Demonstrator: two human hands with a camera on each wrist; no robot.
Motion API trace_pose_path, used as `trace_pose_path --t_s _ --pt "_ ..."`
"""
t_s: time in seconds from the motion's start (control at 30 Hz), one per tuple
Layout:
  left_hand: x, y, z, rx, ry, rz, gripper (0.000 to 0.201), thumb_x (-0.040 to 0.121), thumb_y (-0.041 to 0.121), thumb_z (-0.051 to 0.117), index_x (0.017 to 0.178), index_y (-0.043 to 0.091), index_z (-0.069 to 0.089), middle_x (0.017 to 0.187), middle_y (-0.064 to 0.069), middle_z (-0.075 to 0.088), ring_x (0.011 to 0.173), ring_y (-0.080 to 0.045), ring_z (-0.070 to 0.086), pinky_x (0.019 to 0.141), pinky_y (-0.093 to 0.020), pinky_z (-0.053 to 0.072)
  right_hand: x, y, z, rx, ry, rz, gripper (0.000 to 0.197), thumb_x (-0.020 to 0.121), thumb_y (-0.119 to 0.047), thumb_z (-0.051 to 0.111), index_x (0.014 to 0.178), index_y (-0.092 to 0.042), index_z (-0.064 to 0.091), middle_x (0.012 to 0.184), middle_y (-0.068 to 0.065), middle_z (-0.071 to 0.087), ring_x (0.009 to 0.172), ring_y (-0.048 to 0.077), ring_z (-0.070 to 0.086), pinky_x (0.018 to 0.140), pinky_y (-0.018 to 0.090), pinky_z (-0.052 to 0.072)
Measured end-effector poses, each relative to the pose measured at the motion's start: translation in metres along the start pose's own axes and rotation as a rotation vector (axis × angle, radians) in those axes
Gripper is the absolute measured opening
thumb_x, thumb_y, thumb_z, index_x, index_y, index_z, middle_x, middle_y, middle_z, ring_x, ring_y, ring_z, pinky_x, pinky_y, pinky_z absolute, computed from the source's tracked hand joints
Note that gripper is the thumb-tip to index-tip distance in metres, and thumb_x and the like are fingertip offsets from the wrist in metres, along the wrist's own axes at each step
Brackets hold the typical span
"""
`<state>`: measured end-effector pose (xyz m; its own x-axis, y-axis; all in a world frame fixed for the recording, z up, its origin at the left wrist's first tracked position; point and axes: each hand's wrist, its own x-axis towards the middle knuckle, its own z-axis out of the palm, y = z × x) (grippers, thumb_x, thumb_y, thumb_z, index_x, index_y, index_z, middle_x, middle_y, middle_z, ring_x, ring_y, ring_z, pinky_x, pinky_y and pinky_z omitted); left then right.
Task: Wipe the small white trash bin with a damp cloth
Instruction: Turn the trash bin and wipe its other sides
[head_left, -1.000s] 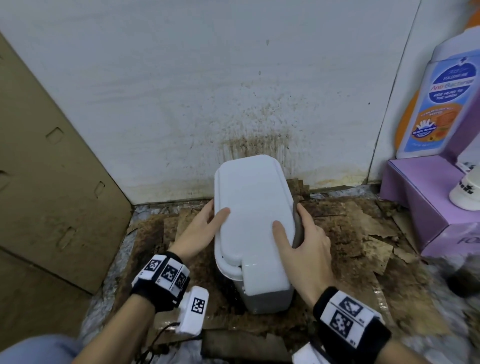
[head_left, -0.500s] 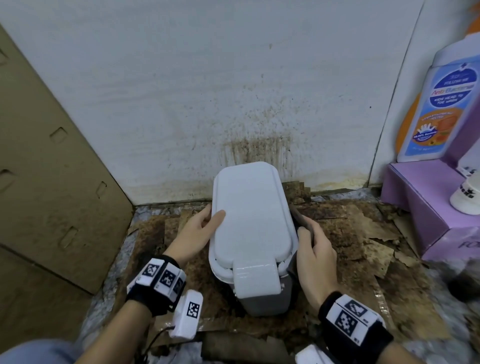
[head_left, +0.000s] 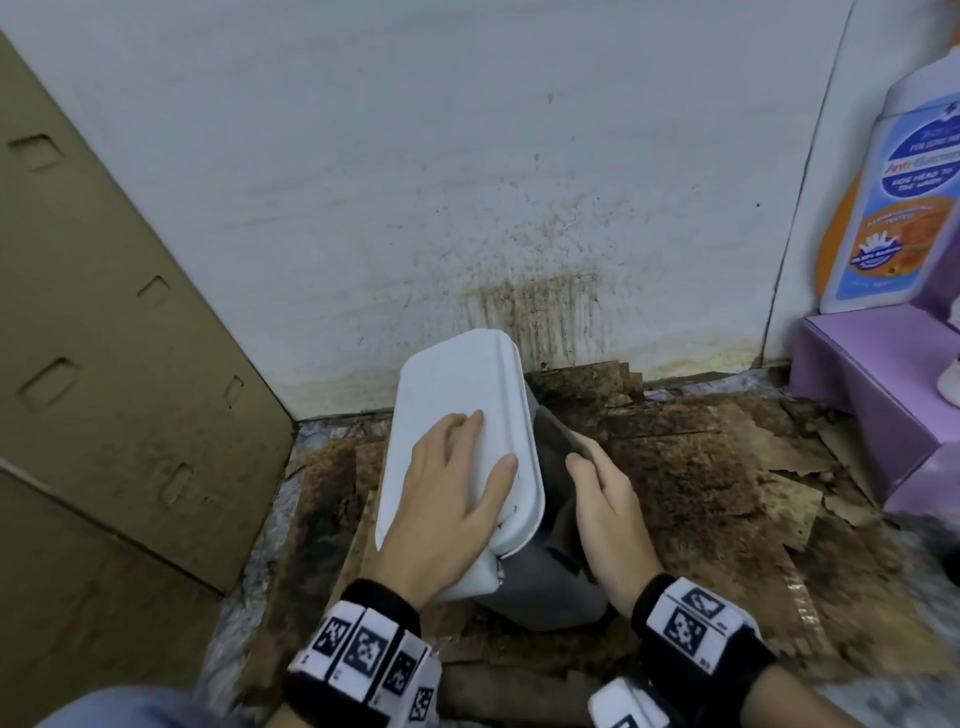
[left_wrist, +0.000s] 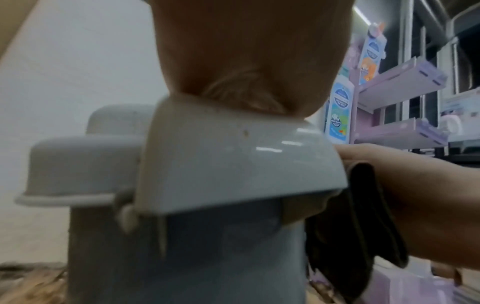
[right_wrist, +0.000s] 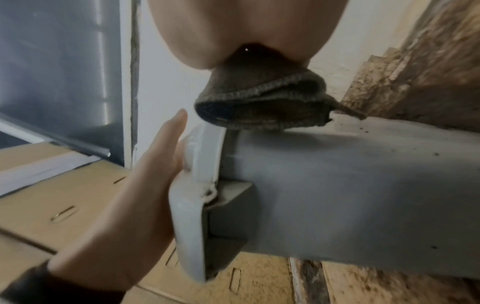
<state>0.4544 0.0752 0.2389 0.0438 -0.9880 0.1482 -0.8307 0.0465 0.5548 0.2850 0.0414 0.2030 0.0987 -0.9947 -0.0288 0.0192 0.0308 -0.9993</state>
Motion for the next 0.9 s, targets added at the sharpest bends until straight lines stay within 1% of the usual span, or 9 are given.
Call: trace_pose_path --t_s 0.13,0.2,0.4,0.43,0.57,0.67,0.7,0.77,0.9 --pt "0.001 -0.004 -0.006 0.106 0.020 -0.016 0.074 0.097 0.070 0.034 0.159 0.032 0.022 0.157 0.009 0.021 0.147 -0.013 0.018 0.120 -0.035 0.022 0.009 0.012 -0.005 0.063 0.071 0.059 0.036 0.104 -0.034 0.038 0.133 -0.039 0.060 0.124 -0.012 0.069 0.118 0.012 0.063 0.105 0.043 0.049" --pt "0.004 -0.006 -0.007 0.133 0.019 -0.021 0.075 0.096 0.068 0.038 0.159 0.031 0.021 0.155 0.008 0.022 0.145 -0.016 0.019 0.116 -0.035 0.023 0.009 0.016 -0.006 0.055 0.103 0.071 0.039 0.105 -0.031 0.037 0.140 -0.035 0.055 0.129 -0.012 0.065 0.122 0.011 0.060 0.103 0.035 0.049" --pt "0.013 -0.010 -0.009 0.144 0.019 -0.050 0.082 0.082 0.066 0.031 0.155 0.029 0.025 0.146 0.006 0.024 0.139 -0.016 0.019 0.106 -0.027 0.015 -0.006 0.016 0.019 0.045 -0.067 -0.007 0.044 0.109 -0.026 0.032 0.150 -0.040 0.039 0.149 -0.025 0.044 0.135 -0.011 0.039 0.111 0.014 0.033" --pt "0.014 -0.010 -0.008 0.141 0.027 -0.055 0.082 0.081 0.067 0.030 0.154 0.029 0.027 0.146 0.005 0.025 0.139 -0.016 0.019 0.106 -0.028 0.016 -0.007 0.020 0.027 0.035 -0.105 -0.025 0.045 0.110 -0.029 0.031 0.152 -0.043 0.035 0.152 -0.028 0.039 0.137 -0.014 0.034 0.114 0.015 0.029" --pt "0.018 -0.013 -0.004 0.143 0.087 -0.084 0.075 0.088 0.072 0.025 0.148 0.029 0.034 0.142 0.003 0.030 0.136 -0.017 0.024 0.106 -0.029 0.019 -0.012 0.037 0.049 -0.114 -0.155 -0.076 0.049 0.105 -0.053 0.018 0.154 -0.052 0.014 0.157 -0.037 0.019 0.147 -0.011 0.012 0.125 0.037 0.011" --pt "0.020 -0.021 -0.004 0.094 0.118 -0.120 0.057 0.097 0.065 0.029 0.141 0.030 0.039 0.137 0.007 0.032 0.134 -0.017 0.026 0.106 -0.031 0.018 -0.013 0.040 0.055 -0.162 -0.181 -0.094 0.051 0.099 -0.064 0.001 0.150 -0.060 0.008 0.140 -0.060 0.007 0.138 -0.025 0.005 0.119 0.024 0.002" --pt "0.021 -0.024 -0.005 0.081 0.127 -0.132 0.051 0.100 0.060 0.032 0.140 0.030 0.039 0.135 0.009 0.030 0.134 -0.016 0.025 0.106 -0.030 0.017 -0.012 0.042 0.058 -0.218 -0.171 -0.135 0.053 0.098 -0.063 -0.002 0.150 -0.059 0.008 0.142 -0.058 0.007 0.138 -0.025 0.004 0.116 0.018 0.002" --pt "0.020 -0.028 -0.004 0.052 0.128 -0.143 0.048 0.102 0.056 0.034 0.142 0.031 0.036 0.133 0.015 0.026 0.134 -0.009 0.021 0.106 -0.028 0.014 -0.009 0.049 0.064 -0.362 -0.107 -0.231 0.059 0.098 -0.056 -0.004 0.155 -0.051 0.010 0.157 -0.042 0.011 0.144 -0.016 0.006 0.114 0.014 0.000" --pt "0.017 -0.033 -0.003 0.002 0.091 -0.122 0.071 0.093 0.067 0.024 0.153 0.028 0.025 0.146 0.016 0.023 0.140 -0.002 0.015 0.115 -0.029 0.014 -0.002 0.073 0.075 -0.333 0.008 -0.305 0.054 0.105 -0.039 0.005 0.157 -0.039 0.020 0.163 -0.025 0.019 0.151 -0.004 0.012 0.123 0.026 0.001"
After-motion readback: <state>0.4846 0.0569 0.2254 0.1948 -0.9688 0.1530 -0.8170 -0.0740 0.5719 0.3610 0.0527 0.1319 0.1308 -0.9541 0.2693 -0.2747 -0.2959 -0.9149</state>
